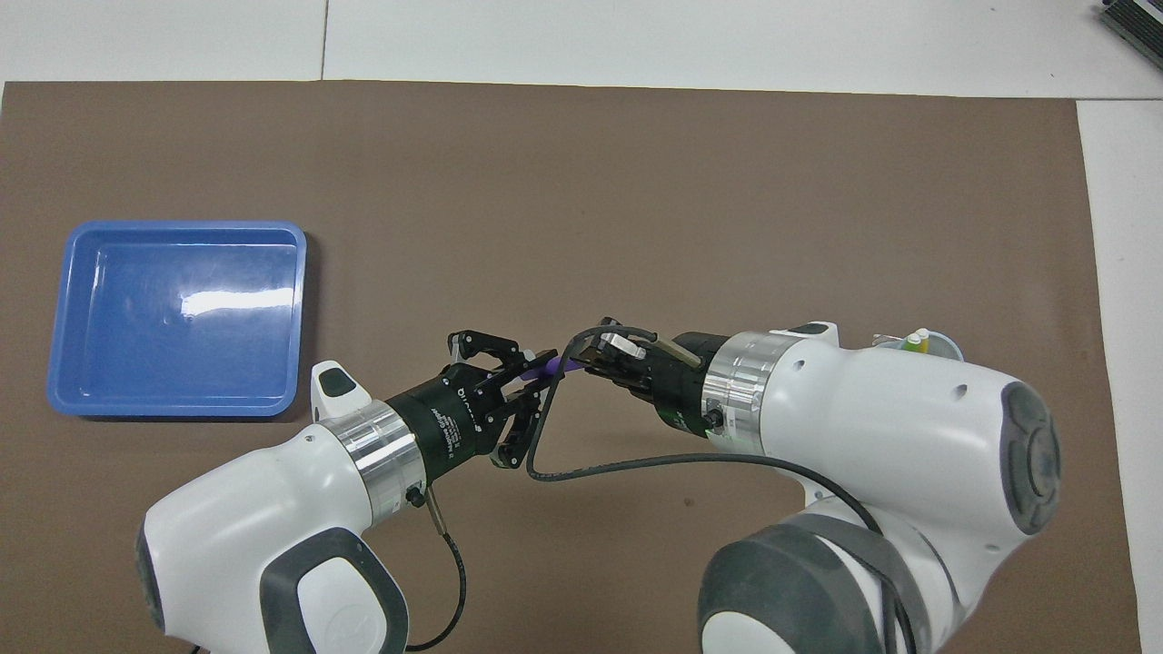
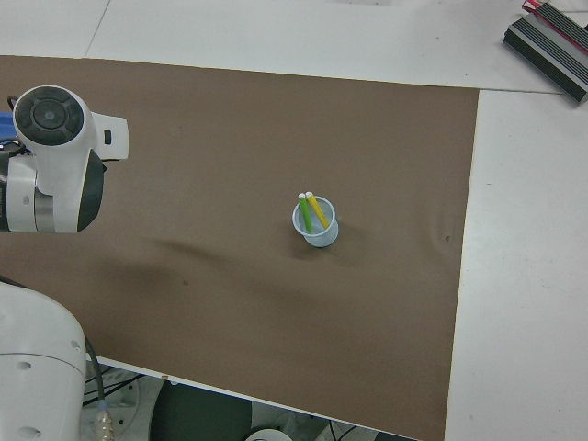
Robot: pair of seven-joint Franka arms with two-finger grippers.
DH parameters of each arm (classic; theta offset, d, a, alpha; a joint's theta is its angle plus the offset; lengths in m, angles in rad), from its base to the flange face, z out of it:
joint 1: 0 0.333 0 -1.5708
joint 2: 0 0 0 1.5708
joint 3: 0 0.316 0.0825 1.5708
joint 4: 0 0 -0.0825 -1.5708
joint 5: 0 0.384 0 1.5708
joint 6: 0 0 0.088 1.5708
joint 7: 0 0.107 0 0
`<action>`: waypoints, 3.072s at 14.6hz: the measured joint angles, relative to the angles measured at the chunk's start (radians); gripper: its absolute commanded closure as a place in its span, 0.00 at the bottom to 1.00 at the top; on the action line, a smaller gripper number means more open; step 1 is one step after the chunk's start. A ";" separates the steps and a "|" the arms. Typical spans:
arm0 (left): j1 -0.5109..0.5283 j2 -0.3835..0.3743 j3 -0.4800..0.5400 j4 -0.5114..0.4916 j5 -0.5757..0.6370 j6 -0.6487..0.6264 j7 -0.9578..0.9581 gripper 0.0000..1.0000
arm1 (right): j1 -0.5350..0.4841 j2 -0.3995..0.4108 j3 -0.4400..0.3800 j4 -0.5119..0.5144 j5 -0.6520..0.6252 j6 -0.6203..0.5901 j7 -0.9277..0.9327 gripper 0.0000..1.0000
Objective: Right arm passes pens to left for tray arrangement
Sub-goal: 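Close the left gripper on the purple pen held by the right gripper, then carry the purple pen to the tray while the right gripper withdraws, then lower the purple pen into the tray and open the left gripper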
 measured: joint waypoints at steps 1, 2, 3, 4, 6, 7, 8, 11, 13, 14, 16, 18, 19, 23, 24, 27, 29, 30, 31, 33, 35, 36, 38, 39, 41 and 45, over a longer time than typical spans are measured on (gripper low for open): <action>0.000 0.000 0.000 0.001 0.000 0.000 0.002 1.00 | 0.000 -0.001 0.000 0.000 0.000 0.000 0.000 1.00; 0.000 0.000 0.000 0.002 0.000 0.000 0.004 1.00 | 0.000 -0.003 -0.001 0.000 0.000 0.000 0.000 1.00; 0.000 0.000 0.000 0.003 0.000 0.000 0.005 1.00 | 0.000 -0.003 -0.001 0.000 0.000 0.000 0.000 1.00; 0.000 0.000 0.000 0.003 0.000 0.000 0.005 1.00 | 0.000 -0.004 -0.001 0.000 0.000 0.000 0.000 0.73; -0.001 0.000 -0.002 0.004 0.000 -0.002 0.009 1.00 | 0.000 -0.004 -0.001 0.000 0.000 0.000 0.000 0.00; -0.003 0.000 -0.009 0.004 0.000 -0.003 0.012 1.00 | 0.000 -0.004 -0.001 0.000 0.000 0.000 0.000 0.00; -0.004 0.000 -0.015 0.004 0.000 -0.005 0.013 1.00 | 0.000 -0.004 -0.001 0.000 0.000 0.000 0.000 0.00; -0.005 -0.001 -0.020 0.004 0.007 -0.031 0.075 1.00 | -0.004 -0.004 -0.006 0.002 -0.001 -0.049 -0.015 0.00; 0.005 -0.002 -0.015 0.003 0.072 -0.087 0.143 1.00 | -0.033 -0.004 -0.011 0.005 -0.039 -0.155 -0.094 0.00; 0.026 -0.003 -0.011 0.004 0.159 -0.149 0.155 1.00 | -0.060 -0.006 -0.012 0.007 -0.085 -0.220 -0.148 0.00; 0.115 -0.008 -0.006 0.033 0.358 -0.354 0.180 1.00 | -0.122 -0.011 -0.014 0.012 -0.169 -0.344 -0.283 0.00; 0.224 -0.011 0.001 0.092 0.472 -0.561 0.273 1.00 | -0.177 -0.022 -0.018 0.013 -0.241 -0.448 -0.448 0.00; 0.270 -0.011 0.004 0.116 0.502 -0.641 0.338 1.00 | -0.199 -0.028 -0.019 0.013 -0.289 -0.485 -0.522 0.00; 0.388 -0.011 0.008 0.171 0.694 -0.870 0.583 1.00 | -0.283 -0.035 -0.020 0.008 -0.443 -0.538 -0.792 0.00; 0.406 -0.011 0.008 0.183 0.751 -0.911 0.651 1.00 | -0.312 -0.034 -0.021 0.003 -0.472 -0.538 -0.887 0.00; 0.451 -0.011 0.008 0.197 0.909 -0.964 0.846 1.00 | -0.387 -0.020 -0.022 -0.022 -0.535 -0.527 -1.086 0.00; 0.490 -0.010 0.008 0.197 0.987 -0.970 0.979 1.00 | -0.406 -0.001 -0.022 -0.047 -0.540 -0.488 -1.135 0.00; 0.514 -0.009 0.008 0.197 1.015 -0.972 1.046 1.00 | -0.406 0.010 -0.022 -0.061 -0.548 -0.458 -1.158 0.00; 0.537 -0.008 0.009 0.197 1.035 -0.974 1.104 1.00 | -0.409 0.023 -0.021 -0.072 -0.561 -0.428 -1.189 0.00; 0.573 0.000 0.010 0.196 1.081 -0.979 1.210 1.00 | -0.444 0.057 -0.020 -0.085 -0.572 -0.372 -1.280 0.00; 0.597 0.021 0.010 0.195 1.111 -0.977 1.279 1.00 | -0.480 0.089 -0.022 -0.086 -0.572 -0.339 -1.340 0.00; 0.610 0.038 0.010 0.195 1.115 -0.972 1.309 1.00 | -0.486 0.098 -0.022 -0.086 -0.572 -0.328 -1.350 0.00; 0.632 0.078 0.010 0.195 1.122 -0.943 1.342 1.00 | -0.485 0.106 -0.020 -0.086 -0.572 -0.319 -1.351 0.00; 0.638 0.101 0.010 0.195 1.137 -0.921 1.351 1.00 | -0.485 0.107 -0.018 -0.086 -0.572 -0.317 -1.351 0.00; 0.644 0.141 0.010 0.195 1.166 -0.873 1.359 1.00 | -0.485 0.108 -0.017 -0.087 -0.572 -0.314 -1.351 0.00; 0.654 0.207 0.009 0.196 1.174 -0.778 1.372 1.00 | -0.492 0.114 -0.019 -0.115 -0.572 -0.259 -1.382 0.00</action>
